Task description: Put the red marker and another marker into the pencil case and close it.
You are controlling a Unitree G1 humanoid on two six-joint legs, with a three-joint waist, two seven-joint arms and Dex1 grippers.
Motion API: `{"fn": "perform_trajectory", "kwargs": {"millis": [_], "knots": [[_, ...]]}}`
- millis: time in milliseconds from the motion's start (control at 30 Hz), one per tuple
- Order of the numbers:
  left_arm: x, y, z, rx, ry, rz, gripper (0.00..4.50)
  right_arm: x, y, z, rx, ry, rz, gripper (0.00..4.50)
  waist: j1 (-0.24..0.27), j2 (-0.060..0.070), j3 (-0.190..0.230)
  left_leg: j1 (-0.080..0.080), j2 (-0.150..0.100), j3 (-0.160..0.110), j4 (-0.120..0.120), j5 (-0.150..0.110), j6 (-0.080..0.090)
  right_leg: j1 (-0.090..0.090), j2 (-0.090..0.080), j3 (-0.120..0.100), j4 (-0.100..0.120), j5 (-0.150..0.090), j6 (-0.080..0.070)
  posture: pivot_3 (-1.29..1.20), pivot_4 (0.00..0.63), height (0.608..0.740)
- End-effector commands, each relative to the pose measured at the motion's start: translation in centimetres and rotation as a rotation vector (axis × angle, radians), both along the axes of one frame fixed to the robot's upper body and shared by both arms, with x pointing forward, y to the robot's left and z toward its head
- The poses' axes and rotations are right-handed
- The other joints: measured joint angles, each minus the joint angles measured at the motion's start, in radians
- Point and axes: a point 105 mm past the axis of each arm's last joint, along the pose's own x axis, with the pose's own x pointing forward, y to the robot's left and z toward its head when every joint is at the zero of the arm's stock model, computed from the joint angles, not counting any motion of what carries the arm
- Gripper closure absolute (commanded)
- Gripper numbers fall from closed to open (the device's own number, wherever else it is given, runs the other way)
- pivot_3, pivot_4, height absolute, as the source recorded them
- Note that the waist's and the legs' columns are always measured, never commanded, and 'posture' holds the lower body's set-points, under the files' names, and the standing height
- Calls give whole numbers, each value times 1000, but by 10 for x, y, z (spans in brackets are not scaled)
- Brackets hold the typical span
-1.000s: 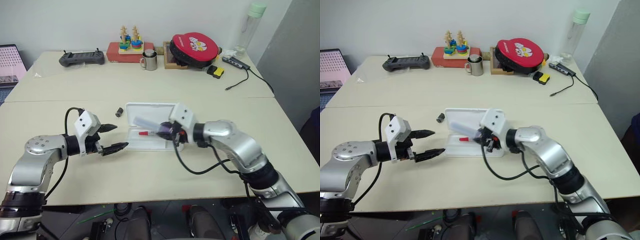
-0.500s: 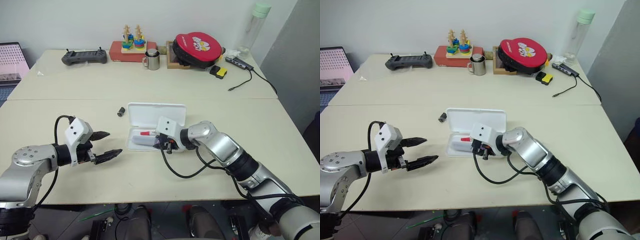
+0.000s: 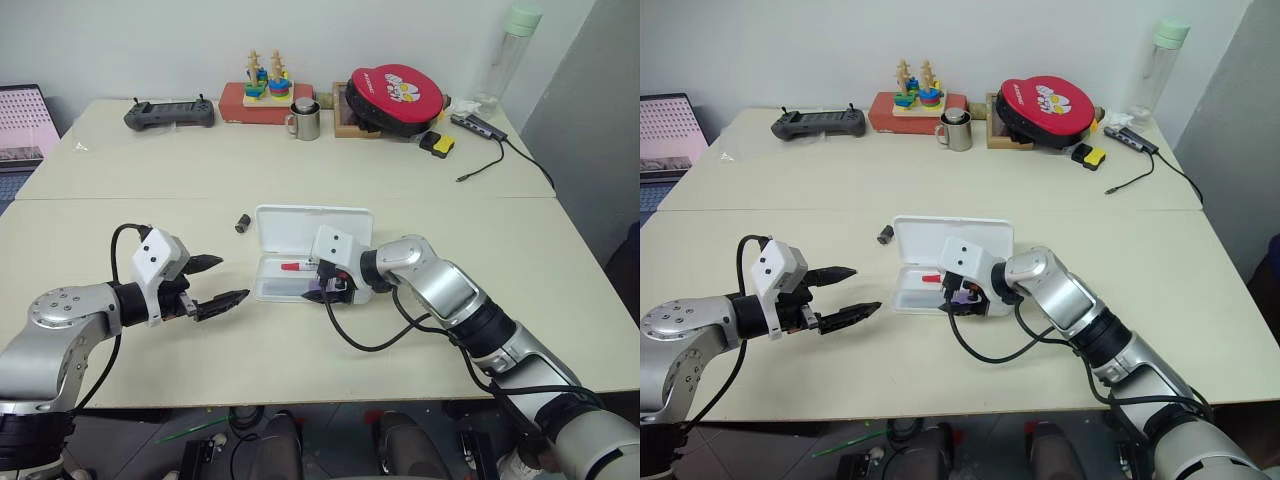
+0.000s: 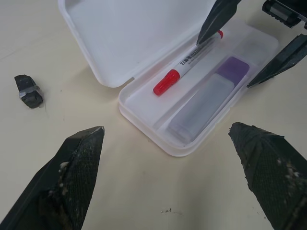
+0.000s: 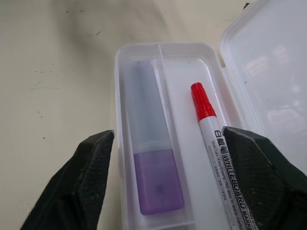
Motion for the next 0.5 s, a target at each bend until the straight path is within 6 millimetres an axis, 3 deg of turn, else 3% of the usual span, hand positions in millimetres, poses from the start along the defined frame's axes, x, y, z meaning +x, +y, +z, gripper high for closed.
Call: {"fn": "perform_trajectory", "kwargs": {"millis": [33,67,167,267,400,500], "knots": [[7,-1,16,-22,-76,9,0,4,3,25,51,-71,19,50,0,0,0,0,0,0,0,0,0,0,0,0,0,0,0,0,150,740],[8,-1,16,-22,-76,9,0,4,3,25,52,-71,19,50,0,0,0,0,0,0,0,0,0,0,0,0,0,0,0,0,150,740],[33,20,21,-104,-120,212,0,-19,9,72,306,-29,118,50,3,1,0,0,0,0,0,0,0,0,0,0,0,0,0,0,150,740],[52,30,21,-133,-121,333,0,-26,4,101,447,-28,124,50,3,0,0,0,0,-1,0,0,0,1,1,-1,1,0,0,0,150,740],[74,36,5,-70,-95,427,0,-14,-8,119,510,-102,15,50,3,-1,0,0,0,-1,1,0,0,1,1,-1,1,1,1,0,150,740],[92,25,-10,-47,-69,421,0,-3,-18,126,548,-128,-64,50,9,-1,0,0,0,-1,1,0,0,1,0,-1,0,1,2,0,150,740]]}}
